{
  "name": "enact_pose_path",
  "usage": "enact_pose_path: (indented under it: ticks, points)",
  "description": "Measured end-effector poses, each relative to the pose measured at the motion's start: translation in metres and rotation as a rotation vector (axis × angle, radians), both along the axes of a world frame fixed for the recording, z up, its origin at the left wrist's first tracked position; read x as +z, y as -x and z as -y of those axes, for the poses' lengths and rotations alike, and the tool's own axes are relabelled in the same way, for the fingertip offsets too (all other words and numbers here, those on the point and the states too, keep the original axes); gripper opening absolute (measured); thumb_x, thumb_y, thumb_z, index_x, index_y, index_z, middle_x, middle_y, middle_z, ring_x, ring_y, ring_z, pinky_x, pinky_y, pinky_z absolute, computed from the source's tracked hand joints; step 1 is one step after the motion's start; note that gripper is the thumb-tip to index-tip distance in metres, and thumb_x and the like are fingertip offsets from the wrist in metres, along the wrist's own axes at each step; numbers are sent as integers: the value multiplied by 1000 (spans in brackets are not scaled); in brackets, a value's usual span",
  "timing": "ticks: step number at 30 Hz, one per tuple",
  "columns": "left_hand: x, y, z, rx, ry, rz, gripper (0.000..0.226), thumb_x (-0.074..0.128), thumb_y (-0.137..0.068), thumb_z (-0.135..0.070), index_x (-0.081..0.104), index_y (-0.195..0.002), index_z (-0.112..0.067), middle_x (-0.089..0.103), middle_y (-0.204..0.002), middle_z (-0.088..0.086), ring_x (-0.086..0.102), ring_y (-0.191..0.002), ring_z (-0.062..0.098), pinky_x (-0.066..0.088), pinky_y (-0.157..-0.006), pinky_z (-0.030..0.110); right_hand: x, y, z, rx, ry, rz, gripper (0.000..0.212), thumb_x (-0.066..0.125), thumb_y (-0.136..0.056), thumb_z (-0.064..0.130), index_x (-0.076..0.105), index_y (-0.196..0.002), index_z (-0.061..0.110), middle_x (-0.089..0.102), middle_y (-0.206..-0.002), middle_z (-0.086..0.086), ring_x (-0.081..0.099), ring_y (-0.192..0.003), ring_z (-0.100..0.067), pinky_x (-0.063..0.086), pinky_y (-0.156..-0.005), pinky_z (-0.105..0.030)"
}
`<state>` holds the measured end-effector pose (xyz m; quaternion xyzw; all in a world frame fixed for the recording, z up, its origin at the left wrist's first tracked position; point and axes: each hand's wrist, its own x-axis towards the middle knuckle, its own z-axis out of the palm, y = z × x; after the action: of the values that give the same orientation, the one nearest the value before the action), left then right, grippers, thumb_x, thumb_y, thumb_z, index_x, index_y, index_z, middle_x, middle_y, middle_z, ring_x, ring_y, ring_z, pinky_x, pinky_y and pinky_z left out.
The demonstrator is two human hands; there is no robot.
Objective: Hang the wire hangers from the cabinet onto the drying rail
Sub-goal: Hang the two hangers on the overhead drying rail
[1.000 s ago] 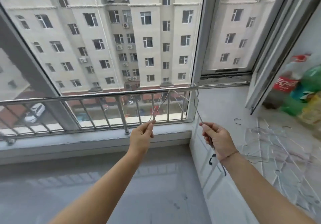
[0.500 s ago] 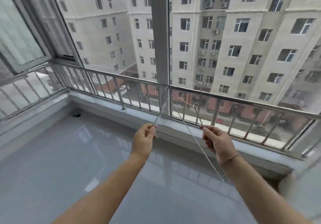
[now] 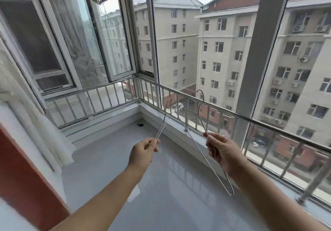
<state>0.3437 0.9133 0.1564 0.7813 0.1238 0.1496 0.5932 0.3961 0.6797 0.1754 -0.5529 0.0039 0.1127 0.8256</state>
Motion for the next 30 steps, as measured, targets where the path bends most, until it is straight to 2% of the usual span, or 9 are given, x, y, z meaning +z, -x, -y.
enact_pose_path:
  ticks: [7, 12, 17, 21, 25, 30]
  points:
    - [38, -51, -70, 151, 43, 24, 21, 47, -97, -18, 66, -89, -13, 58, -71, 2, 32, -37, 7, 29, -44, 20, 30, -73, -81, 162, -73, 20, 16, 48, -92, 1, 63, -87, 6, 55, -56, -4, 50, -42, -4, 40, -42, -12]
    - [62, -102, -114, 180, 92, 52, 22, 43, -99, -13, 65, -95, -12, 52, -73, 2, 30, -44, 9, 27, -44, 18, 56, -138, -133, 280, -53, 71, 12, 50, -91, 5, 61, -88, 6, 54, -59, -3, 47, -44, -6, 38, -43, -13]
    - [85, -152, -159, 228, 63, 106, 21, 47, -97, -19, 68, -97, -16, 56, -71, -1, 28, -37, 7, 24, -39, 18, 87, -197, -182, 358, -61, 136, 11, 52, -90, 7, 62, -93, 4, 56, -57, -1, 47, -43, -4, 39, -42, -11]
    - [109, -189, -200, 273, 57, 158, 22, 45, -98, -16, 66, -94, -12, 59, -71, 1, 23, -33, 6, 21, -35, 15, 112, -235, -227, 364, -38, 225, 12, 55, -88, 8, 63, -94, 2, 50, -58, -2, 44, -41, -3, 37, -40, -10]
    - [135, -222, -248, 306, 42, 163, 22, 45, -98, -17, 65, -94, -10, 61, -72, 1, 26, -34, 5, 23, -35, 14, 134, -265, -275, 376, -39, 295, 24, 55, -88, 9, 59, -107, -5, 48, -61, -3, 41, -46, -4, 37, -45, -12]
    - [163, -262, -313, 281, 39, 201, 22, 45, -98, -17, 65, -96, -7, 60, -71, 2, 31, -33, 6, 25, -35, 15, 154, -301, -345, 300, 15, 403, 23, 55, -89, 12, 61, -102, -6, 47, -60, -5, 36, -52, -11, 31, -50, -20]
